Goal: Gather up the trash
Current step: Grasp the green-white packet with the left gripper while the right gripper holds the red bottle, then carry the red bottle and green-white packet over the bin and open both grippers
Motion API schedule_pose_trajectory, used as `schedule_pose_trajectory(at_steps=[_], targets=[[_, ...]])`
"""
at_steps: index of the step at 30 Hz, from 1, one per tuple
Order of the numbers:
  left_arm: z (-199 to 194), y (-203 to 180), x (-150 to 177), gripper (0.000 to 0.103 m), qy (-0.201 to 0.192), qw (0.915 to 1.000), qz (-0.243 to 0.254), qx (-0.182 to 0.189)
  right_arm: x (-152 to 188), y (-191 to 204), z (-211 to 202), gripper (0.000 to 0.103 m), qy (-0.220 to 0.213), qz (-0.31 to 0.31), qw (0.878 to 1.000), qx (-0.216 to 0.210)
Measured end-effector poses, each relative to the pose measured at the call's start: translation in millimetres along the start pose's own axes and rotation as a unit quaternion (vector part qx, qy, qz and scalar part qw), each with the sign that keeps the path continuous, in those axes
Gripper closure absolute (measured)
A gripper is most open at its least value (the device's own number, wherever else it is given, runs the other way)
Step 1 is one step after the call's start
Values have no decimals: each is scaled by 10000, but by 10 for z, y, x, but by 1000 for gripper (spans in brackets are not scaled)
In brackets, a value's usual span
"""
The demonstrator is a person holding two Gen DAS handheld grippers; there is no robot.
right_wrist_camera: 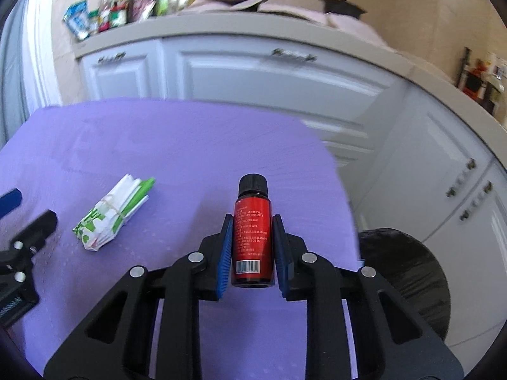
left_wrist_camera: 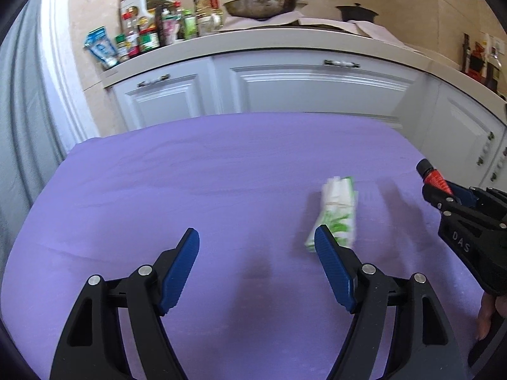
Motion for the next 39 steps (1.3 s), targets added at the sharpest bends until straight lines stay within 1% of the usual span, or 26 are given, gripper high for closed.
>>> schedule_pose_trajectory(at_steps=[5, 9, 13, 14, 16, 17, 21, 28, 34, 39], targets=[[105, -189, -51, 30, 25, 9996, 114, 273, 16, -307, -87, 80, -113, 425, 9989, 152], [299, -267, -74, 30, 315, 9982, 104, 503, 21, -435, -117, 80, -135, 599, 9979, 183], [510, -252, -75, 30, 585, 9969, 58, 524, 33, -443, -115, 80, -127, 613, 9979, 153], [540, -247, -77, 31, 628, 9966, 39, 524, 41, -438, -109, 80, -118, 605, 9980, 146], [582, -234, -73, 47, 704, 9959, -21, 564, 59, -428, -93, 80, -76, 592, 9981, 118], [596, -229, -62, 50, 742, 9955, -41, 591, 61, -422, -86, 80, -68, 595, 9981, 113], [586, -229, -45, 64, 724, 9957, -6, 574, 79, -409, -72, 80, -40, 578, 9983, 96], [565, -215, -44, 69, 678, 9957, -74, 619, 83, -396, -73, 80, -38, 570, 9983, 97], [536, -201, -57, 71, 621, 9960, -121, 627, 90, -393, -106, 80, -65, 588, 9982, 112], [444, -204, -73, 71, 405, 9978, -92, 514, 117, -429, -189, 80, -128, 626, 9979, 136]])
Point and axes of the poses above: each gripper's, at about its wrist camera, not at the fingertips, and z roughly the way its jaws point, y to its left, x to its underside, the point moved 2 cm from there along z, roughly the way its jaws point, and after that the axes turned 14 degrees about x, right-handed, at the moved point
